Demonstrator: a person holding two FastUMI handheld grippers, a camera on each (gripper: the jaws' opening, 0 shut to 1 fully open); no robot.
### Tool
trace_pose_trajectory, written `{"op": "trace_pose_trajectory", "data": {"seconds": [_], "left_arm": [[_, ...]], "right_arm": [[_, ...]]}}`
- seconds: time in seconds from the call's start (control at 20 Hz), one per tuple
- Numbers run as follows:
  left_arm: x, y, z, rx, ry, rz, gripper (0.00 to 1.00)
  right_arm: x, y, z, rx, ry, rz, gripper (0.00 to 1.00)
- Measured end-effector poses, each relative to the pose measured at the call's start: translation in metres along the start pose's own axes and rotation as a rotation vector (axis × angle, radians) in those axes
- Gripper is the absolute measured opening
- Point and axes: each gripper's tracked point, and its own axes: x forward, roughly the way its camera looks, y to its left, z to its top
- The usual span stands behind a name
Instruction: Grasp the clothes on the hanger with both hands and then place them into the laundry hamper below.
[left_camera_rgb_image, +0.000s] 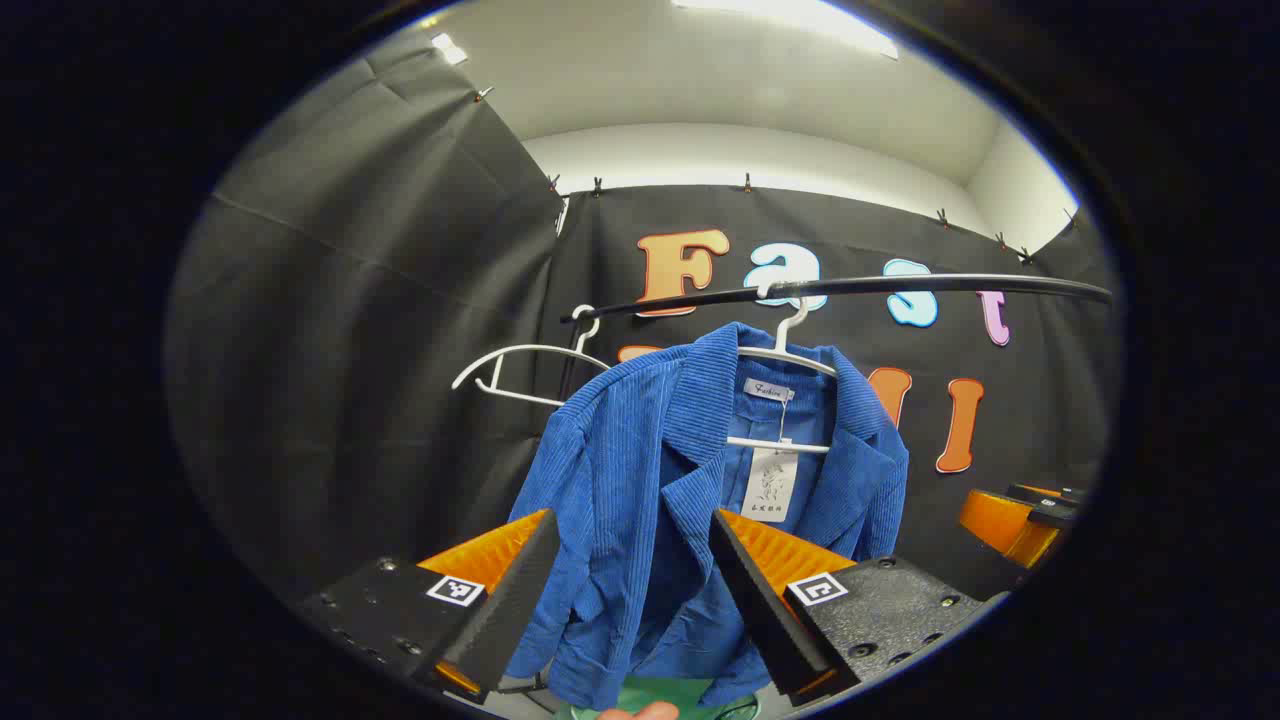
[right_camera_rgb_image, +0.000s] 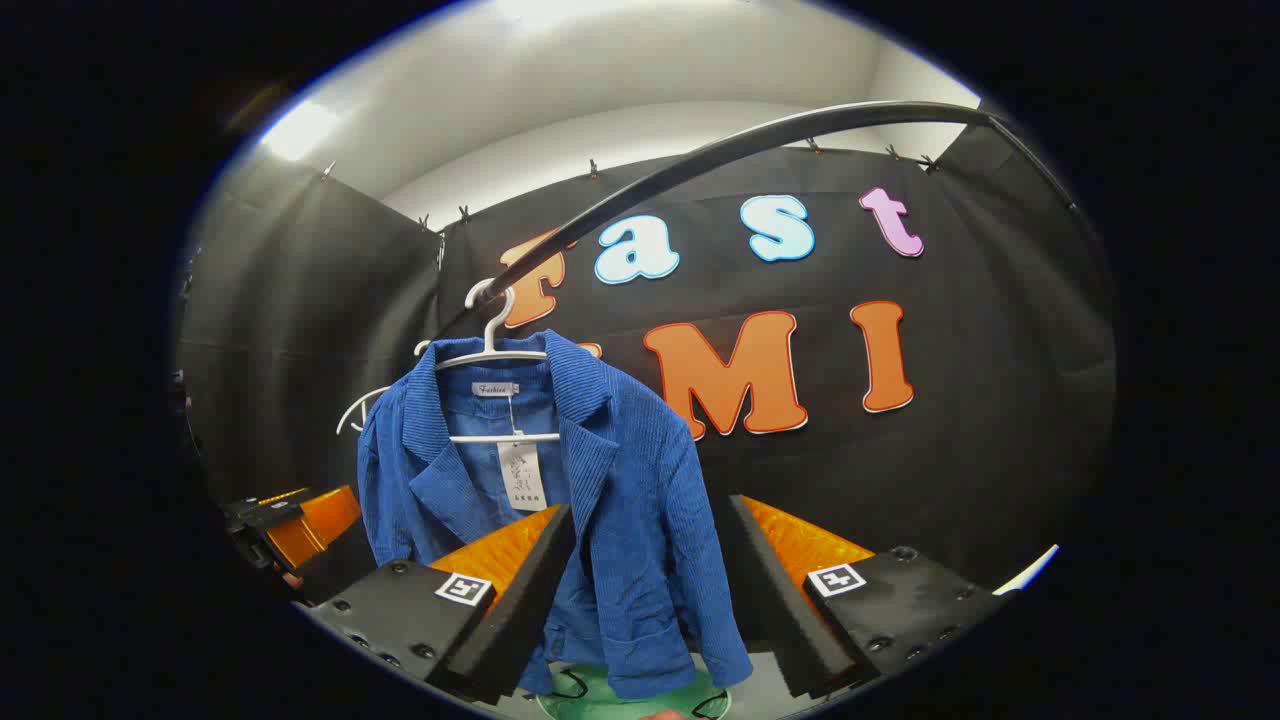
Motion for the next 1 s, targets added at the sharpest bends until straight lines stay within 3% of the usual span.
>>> {"op": "trace_pose_trajectory", "data": {"seconds": [0.3,0.35,1.0], "left_arm": [[-0.004,0.009,0.003,-0.006,-0.009,0.017,0.92],[-0.004,0.011,0.002,-0.007,-0.007,0.020,0.92],[-0.005,0.020,0.012,0.005,-0.033,0.025,0.95]], "right_arm": [[0.001,-0.001,0.000,-0.005,-0.003,-0.006,0.92],[0.001,0.001,0.001,-0.008,-0.004,-0.003,0.99],[0.003,0.018,0.003,-0.026,-0.018,0.019,0.99]]}}
